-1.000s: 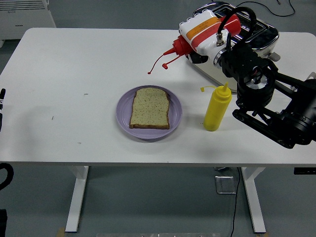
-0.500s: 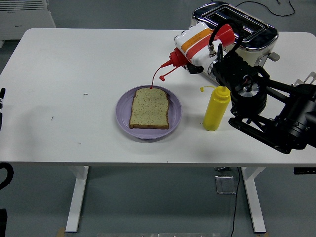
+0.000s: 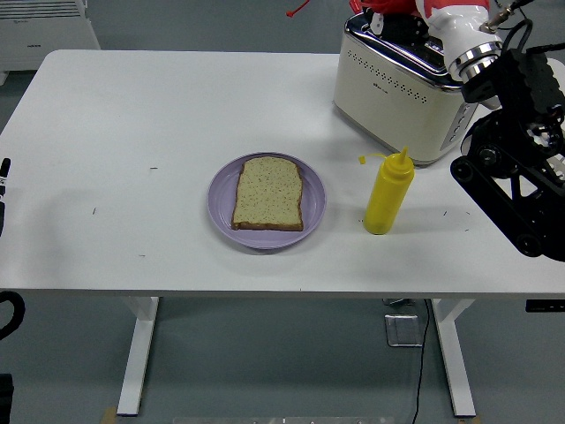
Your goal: Pick up the cup,pour liquid into bread,place the cup on the desk
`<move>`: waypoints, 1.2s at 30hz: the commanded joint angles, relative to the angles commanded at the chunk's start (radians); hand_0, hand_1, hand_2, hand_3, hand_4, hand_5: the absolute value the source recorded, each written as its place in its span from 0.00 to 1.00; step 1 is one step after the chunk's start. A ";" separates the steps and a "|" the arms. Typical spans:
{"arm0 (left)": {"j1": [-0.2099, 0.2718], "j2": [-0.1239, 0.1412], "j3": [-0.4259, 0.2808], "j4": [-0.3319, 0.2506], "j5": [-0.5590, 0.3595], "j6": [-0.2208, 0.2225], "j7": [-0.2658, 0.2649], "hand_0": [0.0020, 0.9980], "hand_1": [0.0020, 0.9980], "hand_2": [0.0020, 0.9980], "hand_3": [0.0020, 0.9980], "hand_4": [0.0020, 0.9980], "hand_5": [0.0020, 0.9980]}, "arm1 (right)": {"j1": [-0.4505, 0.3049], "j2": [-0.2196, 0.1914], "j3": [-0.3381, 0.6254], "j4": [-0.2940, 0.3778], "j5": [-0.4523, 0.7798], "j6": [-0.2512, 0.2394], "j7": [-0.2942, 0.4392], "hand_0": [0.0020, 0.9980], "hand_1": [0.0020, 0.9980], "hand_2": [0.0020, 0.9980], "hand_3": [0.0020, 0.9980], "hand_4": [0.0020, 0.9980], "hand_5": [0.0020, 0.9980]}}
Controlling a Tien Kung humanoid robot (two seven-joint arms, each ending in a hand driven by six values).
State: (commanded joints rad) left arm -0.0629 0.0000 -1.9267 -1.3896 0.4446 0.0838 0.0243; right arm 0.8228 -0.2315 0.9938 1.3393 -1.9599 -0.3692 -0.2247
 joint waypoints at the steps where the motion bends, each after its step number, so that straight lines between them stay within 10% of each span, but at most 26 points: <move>1: 0.001 0.000 0.000 0.000 0.000 0.000 0.000 0.78 0.73 0.73 0.68 0.54 0.99 | -0.023 0.000 0.026 0.004 0.045 -0.019 0.028 0.10 0.10 0.20 0.31 0.66 0.27; 24: -0.001 0.000 0.004 -0.006 0.000 0.002 0.001 0.78 0.73 0.73 0.67 0.54 0.99 | -0.360 -0.110 0.290 0.001 1.011 -0.038 0.399 0.13 0.15 0.23 0.32 0.68 0.30; 36: -0.001 0.000 0.014 -0.005 -0.001 0.003 0.001 0.78 0.73 0.73 0.67 0.55 0.99 | -0.470 -0.128 0.198 -0.086 1.077 -0.075 0.544 0.19 0.20 0.28 0.34 0.68 0.30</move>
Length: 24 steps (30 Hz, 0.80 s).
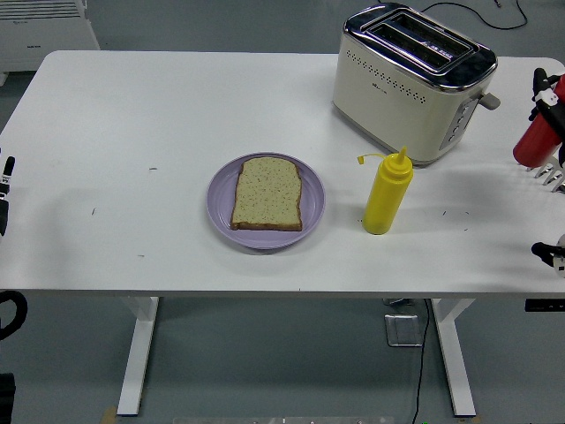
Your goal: Pick up the cup,pour liquid into bread,place the cup on the desk
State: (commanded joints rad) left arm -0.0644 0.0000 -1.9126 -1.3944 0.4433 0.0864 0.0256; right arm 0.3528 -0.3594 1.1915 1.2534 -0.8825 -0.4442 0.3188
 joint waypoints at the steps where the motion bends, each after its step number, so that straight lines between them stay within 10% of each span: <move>1: 0.000 0.000 0.000 0.000 0.000 0.000 0.000 0.78 0.73 0.73 0.67 0.55 0.98 | -0.005 -0.001 -0.008 -0.004 -0.001 0.000 0.007 0.23 0.21 0.29 0.35 0.68 0.30; 24: 0.002 0.000 0.008 0.002 0.000 0.001 -0.001 0.78 0.73 0.73 0.66 0.53 0.96 | -0.039 0.037 -0.185 -0.052 0.066 -0.038 0.097 0.25 0.22 0.30 0.36 0.68 0.30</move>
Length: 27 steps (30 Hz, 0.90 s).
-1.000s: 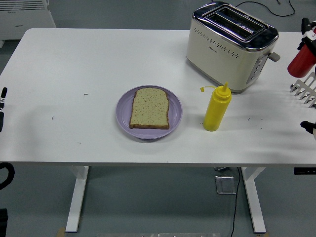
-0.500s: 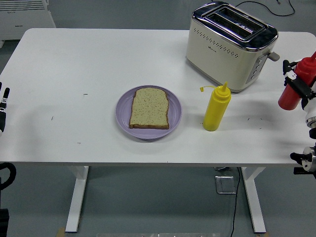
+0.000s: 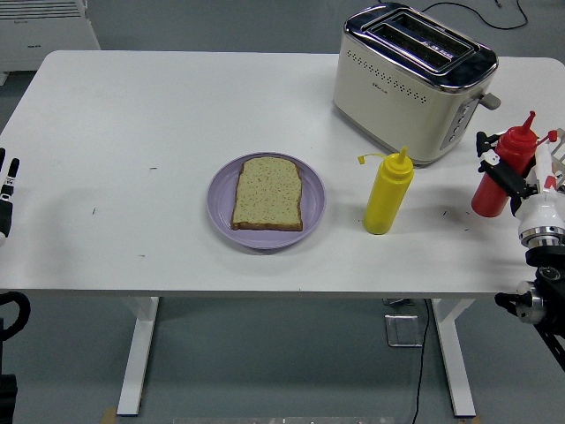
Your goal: Pick up the cup,pour liquid into bread,place the cup on the desk
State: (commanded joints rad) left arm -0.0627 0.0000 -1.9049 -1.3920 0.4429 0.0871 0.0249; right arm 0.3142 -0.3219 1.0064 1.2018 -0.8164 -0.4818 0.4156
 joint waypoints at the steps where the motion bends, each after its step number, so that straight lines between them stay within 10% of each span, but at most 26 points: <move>1: -0.001 0.000 0.000 0.000 0.000 0.000 0.000 0.78 0.73 0.73 0.66 0.53 0.95 | 0.001 0.003 -0.005 -0.001 0.000 0.001 0.002 0.25 0.22 0.30 0.36 0.68 0.30; 27: -0.003 0.000 -0.005 -0.001 0.001 0.000 0.000 0.78 0.74 0.73 0.67 0.53 0.95 | 0.024 0.049 -0.077 -0.045 0.041 0.004 0.034 0.26 0.22 0.31 0.36 0.68 0.29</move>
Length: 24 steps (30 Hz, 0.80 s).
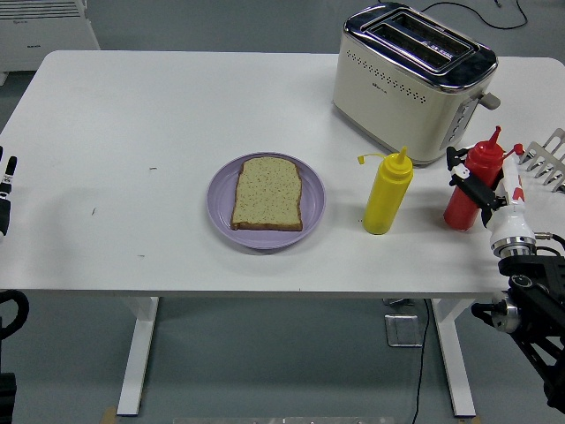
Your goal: Pick up the cup,pour liquid into bread,place the cup on the desk
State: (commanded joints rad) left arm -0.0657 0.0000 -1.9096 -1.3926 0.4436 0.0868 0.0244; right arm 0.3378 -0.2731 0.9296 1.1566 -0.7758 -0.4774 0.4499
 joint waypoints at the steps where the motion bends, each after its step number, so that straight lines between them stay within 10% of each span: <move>1: 0.000 0.000 0.000 0.000 0.000 0.000 0.000 0.78 0.74 0.73 0.67 0.53 0.95 | 0.001 0.002 -0.002 0.000 0.000 0.000 0.000 0.26 0.22 0.31 0.36 0.68 0.29; 24: -0.001 0.000 -0.003 0.001 0.000 0.000 0.000 0.78 0.74 0.73 0.67 0.53 0.96 | -0.013 0.011 -0.001 -0.017 -0.005 -0.006 0.023 0.29 0.27 0.36 0.38 0.68 0.28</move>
State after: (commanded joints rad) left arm -0.0666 0.0000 -1.9127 -1.3921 0.4433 0.0868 0.0241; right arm 0.3249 -0.2623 0.9290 1.1398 -0.7807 -0.4836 0.4734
